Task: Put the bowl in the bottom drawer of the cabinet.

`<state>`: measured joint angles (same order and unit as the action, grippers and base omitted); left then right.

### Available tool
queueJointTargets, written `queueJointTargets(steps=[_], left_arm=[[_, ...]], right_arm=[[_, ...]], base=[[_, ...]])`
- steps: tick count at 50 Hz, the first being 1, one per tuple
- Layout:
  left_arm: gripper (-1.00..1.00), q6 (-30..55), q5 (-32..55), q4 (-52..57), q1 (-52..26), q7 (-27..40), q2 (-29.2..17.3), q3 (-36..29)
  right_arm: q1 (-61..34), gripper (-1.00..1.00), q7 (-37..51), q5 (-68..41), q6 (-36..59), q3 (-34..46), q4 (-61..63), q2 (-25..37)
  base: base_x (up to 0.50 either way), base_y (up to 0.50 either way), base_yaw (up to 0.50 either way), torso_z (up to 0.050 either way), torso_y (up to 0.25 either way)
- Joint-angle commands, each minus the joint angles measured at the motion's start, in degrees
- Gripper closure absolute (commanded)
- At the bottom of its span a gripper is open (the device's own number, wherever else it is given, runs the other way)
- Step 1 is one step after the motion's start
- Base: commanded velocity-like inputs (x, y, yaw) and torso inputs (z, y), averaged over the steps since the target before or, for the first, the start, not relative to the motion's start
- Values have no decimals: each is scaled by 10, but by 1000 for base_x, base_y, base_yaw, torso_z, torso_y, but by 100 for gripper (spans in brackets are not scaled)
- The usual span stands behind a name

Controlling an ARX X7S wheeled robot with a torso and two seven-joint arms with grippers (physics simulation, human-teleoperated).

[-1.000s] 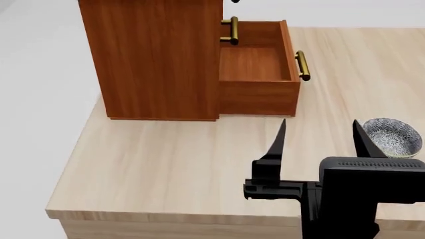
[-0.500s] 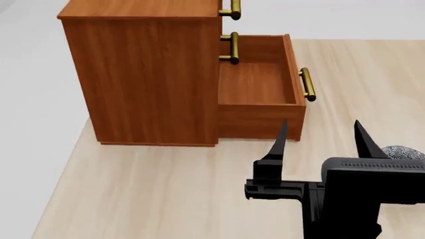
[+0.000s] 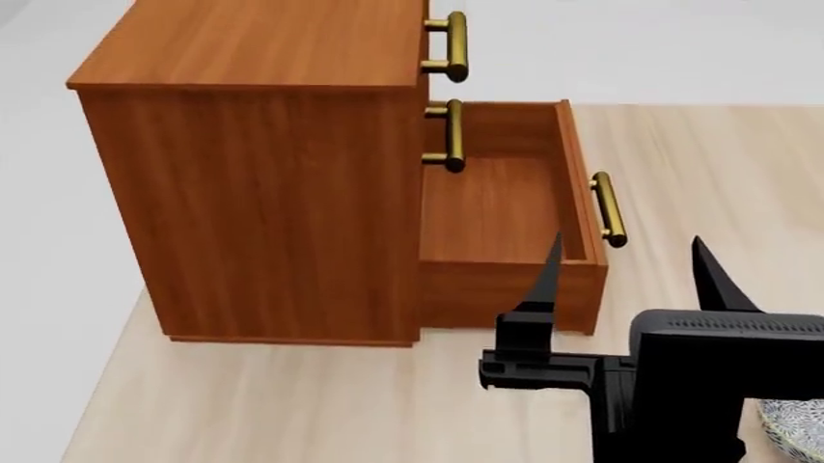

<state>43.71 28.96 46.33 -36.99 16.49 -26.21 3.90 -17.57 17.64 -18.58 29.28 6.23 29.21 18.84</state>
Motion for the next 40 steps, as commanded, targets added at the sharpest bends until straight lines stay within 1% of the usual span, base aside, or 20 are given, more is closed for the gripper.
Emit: queueJointTargets(steps=[1,40], left_arm=[[-100,-4,0,-3,-1,1,0,-4],[-100,-6,5,-9,-9,7,-2,-14]], right_arm=[[2,-100,2,-2,-2,0,0,2],[7,-100,4,-10,-15,1,-11,6]], base=[[332,0,0,0,0],[359,0,0,0,1]])
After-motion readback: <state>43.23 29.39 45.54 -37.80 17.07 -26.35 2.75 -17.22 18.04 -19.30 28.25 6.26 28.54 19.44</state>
